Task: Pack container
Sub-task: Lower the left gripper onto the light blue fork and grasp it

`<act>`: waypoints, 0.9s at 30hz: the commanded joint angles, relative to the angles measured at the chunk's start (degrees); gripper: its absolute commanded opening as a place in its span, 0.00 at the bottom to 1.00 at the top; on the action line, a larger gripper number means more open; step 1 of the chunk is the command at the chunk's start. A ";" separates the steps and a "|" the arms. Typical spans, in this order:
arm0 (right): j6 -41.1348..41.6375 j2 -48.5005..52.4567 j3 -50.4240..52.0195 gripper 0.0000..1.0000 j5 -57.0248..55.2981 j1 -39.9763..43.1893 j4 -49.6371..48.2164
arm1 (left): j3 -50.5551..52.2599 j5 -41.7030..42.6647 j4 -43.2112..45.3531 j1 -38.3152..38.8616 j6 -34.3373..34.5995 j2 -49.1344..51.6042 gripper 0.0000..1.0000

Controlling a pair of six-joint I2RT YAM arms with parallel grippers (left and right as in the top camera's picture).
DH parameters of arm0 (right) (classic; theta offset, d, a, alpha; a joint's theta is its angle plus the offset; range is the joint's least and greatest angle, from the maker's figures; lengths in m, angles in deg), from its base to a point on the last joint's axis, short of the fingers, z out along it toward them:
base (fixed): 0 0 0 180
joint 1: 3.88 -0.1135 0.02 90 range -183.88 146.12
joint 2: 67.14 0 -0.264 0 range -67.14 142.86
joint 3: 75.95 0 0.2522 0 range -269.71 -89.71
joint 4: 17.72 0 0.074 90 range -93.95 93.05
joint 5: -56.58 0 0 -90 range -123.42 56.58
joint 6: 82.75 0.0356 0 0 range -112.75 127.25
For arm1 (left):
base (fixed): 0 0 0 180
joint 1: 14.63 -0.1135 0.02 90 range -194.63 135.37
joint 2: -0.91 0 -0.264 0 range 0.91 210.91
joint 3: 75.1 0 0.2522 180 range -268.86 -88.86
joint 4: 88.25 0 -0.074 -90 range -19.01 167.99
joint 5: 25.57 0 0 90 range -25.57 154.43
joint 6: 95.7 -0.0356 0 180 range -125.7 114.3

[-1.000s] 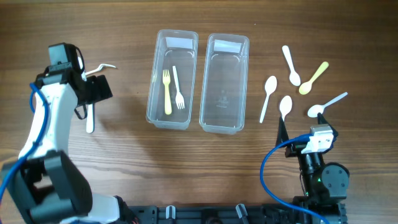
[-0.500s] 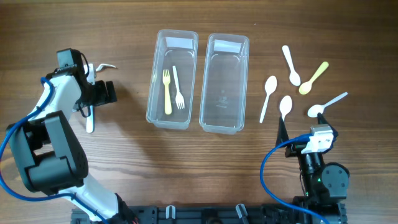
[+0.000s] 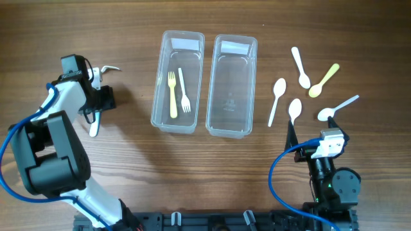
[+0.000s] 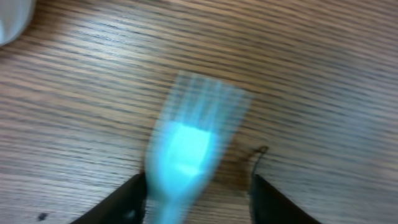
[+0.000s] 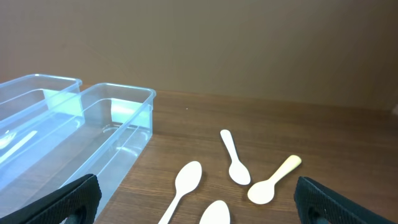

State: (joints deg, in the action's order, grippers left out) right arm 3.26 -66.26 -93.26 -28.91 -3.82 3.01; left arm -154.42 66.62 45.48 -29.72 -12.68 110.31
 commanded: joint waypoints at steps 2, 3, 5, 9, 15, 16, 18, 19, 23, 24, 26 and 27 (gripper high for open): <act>-0.37 -0.33 0.22 1.00 0.68 0.20 -0.17 | 0.92 12.61 -2.01 -0.09 -0.24 2.05 0.37; -0.39 -0.33 0.22 1.00 0.68 0.20 -0.17 | 0.90 13.49 -1.99 -0.09 -0.07 2.05 0.29; -0.37 -0.33 0.22 1.00 0.68 0.20 -0.17 | 0.90 13.46 -1.88 -0.09 -0.09 2.03 0.23; -0.37 -0.33 0.22 1.00 0.68 0.20 -0.17 | 0.68 13.49 0.31 -0.09 -0.09 2.03 0.08; -0.37 -0.33 0.22 1.00 0.68 0.20 -0.17 | -1.88 16.90 2.99 -0.07 2.08 1.84 0.04; -0.37 -0.33 0.22 1.00 0.68 0.20 -0.17 | -2.45 16.87 2.95 -0.07 2.89 1.53 0.04; -0.39 -0.33 0.22 1.00 0.66 0.20 -0.17 | -3.50 16.87 2.99 -0.02 3.91 -0.33 0.04; -0.37 -0.33 0.22 1.00 0.68 0.20 -0.17 | -3.65 16.85 3.21 -0.02 4.37 -0.90 0.04; -0.37 -0.33 0.22 1.00 0.68 0.20 -0.17 | -3.91 16.87 3.15 -0.04 4.46 -4.33 0.04; -0.37 -0.33 0.22 1.00 0.68 0.20 -0.17 | -3.91 16.83 2.69 -0.02 4.46 -5.07 0.04; -0.35 -0.33 0.22 1.00 0.66 0.20 -0.17 | -3.91 16.81 0.92 -0.04 4.44 -5.29 0.18; -0.39 -0.33 0.22 1.00 0.66 0.20 -0.17 | -3.91 16.57 0.04 -0.04 4.44 -5.29 0.25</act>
State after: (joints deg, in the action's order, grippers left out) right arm 3.24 -66.26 -93.26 -28.91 -3.82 3.01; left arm -157.33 82.36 47.27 -29.94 -9.03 106.71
